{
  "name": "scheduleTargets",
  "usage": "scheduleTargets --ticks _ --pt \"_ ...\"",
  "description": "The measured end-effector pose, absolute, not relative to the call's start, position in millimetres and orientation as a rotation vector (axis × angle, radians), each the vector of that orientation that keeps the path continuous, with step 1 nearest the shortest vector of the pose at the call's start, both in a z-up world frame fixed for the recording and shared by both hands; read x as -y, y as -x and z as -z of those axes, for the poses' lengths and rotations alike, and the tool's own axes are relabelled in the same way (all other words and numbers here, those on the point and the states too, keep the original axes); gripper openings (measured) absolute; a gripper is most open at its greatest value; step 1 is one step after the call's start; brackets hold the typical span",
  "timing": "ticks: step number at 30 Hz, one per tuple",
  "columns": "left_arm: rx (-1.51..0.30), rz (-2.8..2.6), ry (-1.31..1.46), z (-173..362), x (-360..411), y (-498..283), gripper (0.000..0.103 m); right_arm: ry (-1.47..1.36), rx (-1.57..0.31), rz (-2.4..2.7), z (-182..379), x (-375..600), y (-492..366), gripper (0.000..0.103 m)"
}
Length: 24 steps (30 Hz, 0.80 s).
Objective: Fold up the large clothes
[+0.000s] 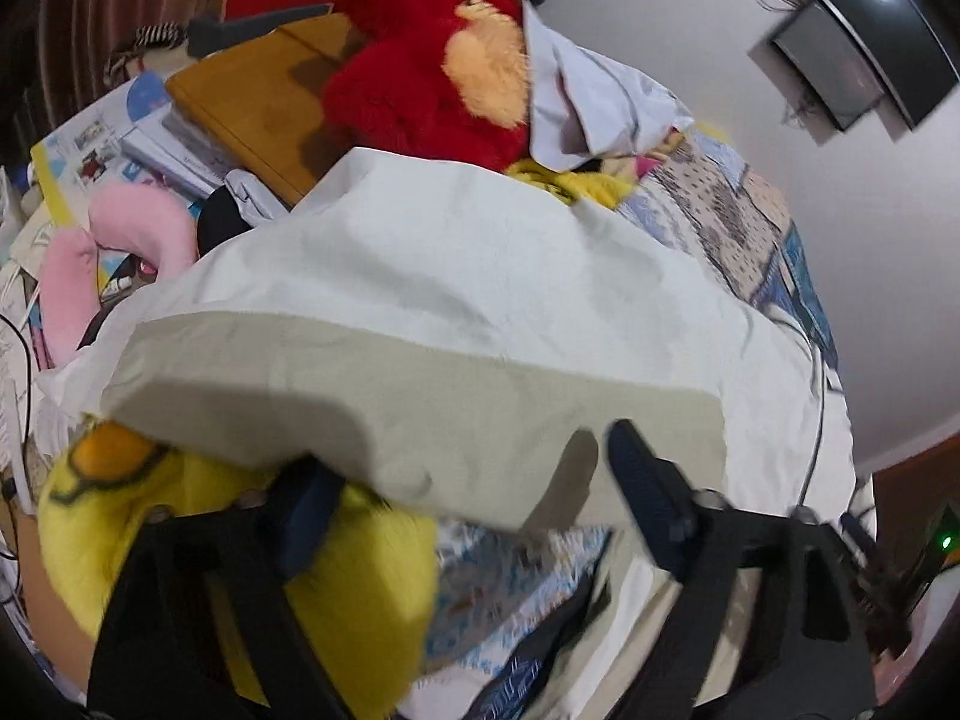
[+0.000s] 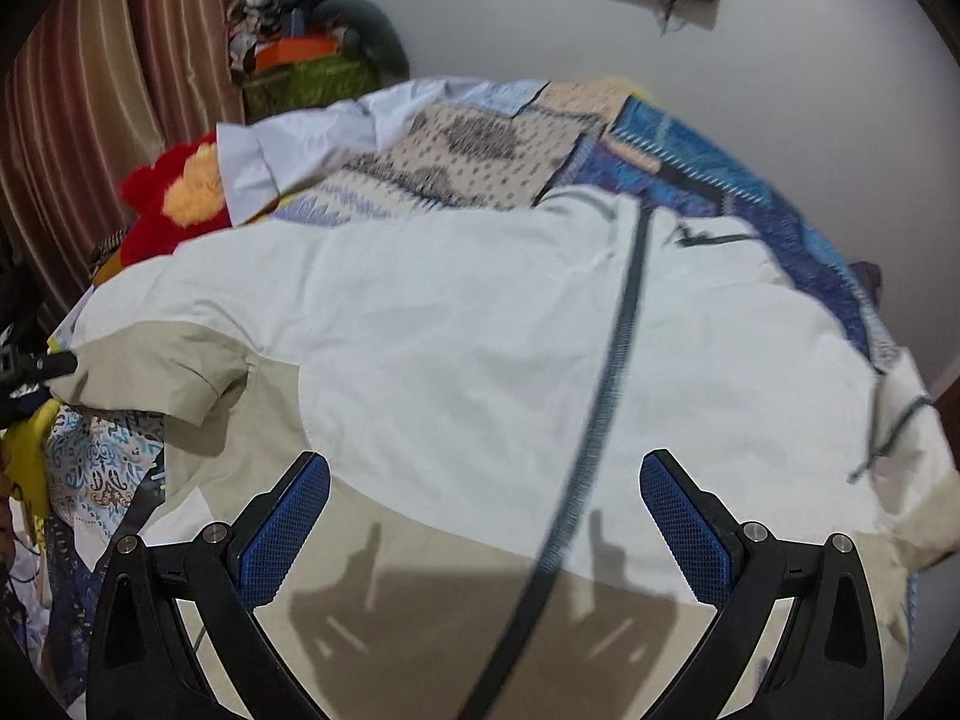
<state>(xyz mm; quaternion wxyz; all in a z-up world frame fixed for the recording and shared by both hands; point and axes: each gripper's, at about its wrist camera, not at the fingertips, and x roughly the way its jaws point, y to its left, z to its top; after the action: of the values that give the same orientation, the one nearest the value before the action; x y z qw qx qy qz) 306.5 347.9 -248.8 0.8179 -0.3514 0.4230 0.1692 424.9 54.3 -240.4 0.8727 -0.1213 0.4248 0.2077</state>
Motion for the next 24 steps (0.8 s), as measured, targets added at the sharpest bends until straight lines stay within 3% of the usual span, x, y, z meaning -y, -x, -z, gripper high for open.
scheduleTargets --ticks 2,4,7,12,18,24 --pt "-0.905 -0.386 0.75 251.5 -354.8 -312.6 0.06 0.26 -0.91 -0.455 249.0 -63.0 -431.4 0.103" --pt "-0.917 -0.425 0.73 253.0 -359.9 -319.5 0.035 0.273 -0.925 -0.479 257.1 -72.5 -435.5 0.103" --pt "-0.891 -0.499 0.66 243.3 -363.0 -322.3 0.013 0.31 -0.936 -0.507 266.4 -86.0 -437.7 0.103" --pt "-0.78 -0.555 0.41 192.6 -340.1 -331.2 0.007 0.329 -0.924 -0.551 266.5 -91.3 -430.0 0.102" --pt "-0.603 -0.445 0.15 107.1 -269.6 -356.6 0.006 0.285 -0.89 -0.541 240.4 -67.3 -424.0 0.102" --pt "-0.604 -0.237 0.076 83.1 -187.3 -402.6 0.006 0.228 -0.816 -0.482 195.7 -9.2 -417.6 0.102"
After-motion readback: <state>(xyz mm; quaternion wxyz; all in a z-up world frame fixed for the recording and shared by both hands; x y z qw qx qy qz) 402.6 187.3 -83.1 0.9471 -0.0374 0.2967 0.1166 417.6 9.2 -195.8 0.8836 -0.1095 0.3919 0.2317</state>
